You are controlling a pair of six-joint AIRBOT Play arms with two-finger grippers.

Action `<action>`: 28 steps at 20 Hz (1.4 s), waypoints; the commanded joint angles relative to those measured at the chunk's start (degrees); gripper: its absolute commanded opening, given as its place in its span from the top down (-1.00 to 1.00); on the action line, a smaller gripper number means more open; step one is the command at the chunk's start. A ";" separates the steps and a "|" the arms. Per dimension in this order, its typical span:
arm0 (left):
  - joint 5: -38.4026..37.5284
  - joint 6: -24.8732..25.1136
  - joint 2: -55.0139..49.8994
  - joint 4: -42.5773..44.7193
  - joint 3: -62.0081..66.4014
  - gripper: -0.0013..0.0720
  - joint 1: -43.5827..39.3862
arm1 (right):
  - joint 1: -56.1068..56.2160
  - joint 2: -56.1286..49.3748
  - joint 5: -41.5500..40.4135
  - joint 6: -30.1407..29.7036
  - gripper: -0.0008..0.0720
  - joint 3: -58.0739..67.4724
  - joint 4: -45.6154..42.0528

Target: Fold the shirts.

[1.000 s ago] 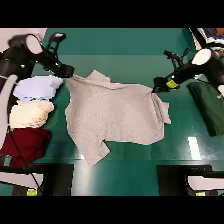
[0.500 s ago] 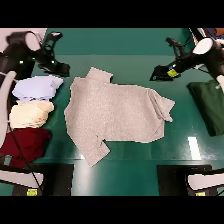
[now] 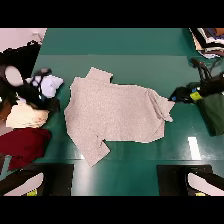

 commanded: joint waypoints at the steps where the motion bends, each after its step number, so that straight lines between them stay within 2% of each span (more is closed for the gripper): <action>1: 3.41 -2.40 7.74 -4.44 -15.91 -0.55 0.20 | -3.80 6.82 -0.13 -0.35 -0.26 -8.79 0.04; 4: 7.37 -2.80 8.90 -8.35 -23.04 -0.55 0.20 | -6.82 10.47 -0.33 -0.35 -0.26 -14.05 0.04; 8: 14.23 -2.78 8.87 -13.73 -26.38 -0.55 0.20 | -9.68 11.45 -1.95 -0.35 -0.26 -17.09 0.07; 14: 15.85 -2.78 8.76 -14.05 -26.73 -0.55 0.20 | -9.99 7.37 -5.18 -0.35 -0.26 -17.07 0.02; 17: 16.09 -2.73 8.76 -14.47 -27.02 -0.55 0.20 | -9.97 2.78 -7.45 -0.31 -0.26 -15.69 0.09; 22: 16.17 -2.60 8.76 -14.43 -27.02 -0.55 0.20 | -9.97 -8.76 -9.57 -0.31 -0.26 -6.14 0.07; 28: 16.57 -2.62 8.76 -13.38 -25.53 -0.55 0.20 | -9.97 -18.88 -9.01 -0.28 -0.26 1.46 0.11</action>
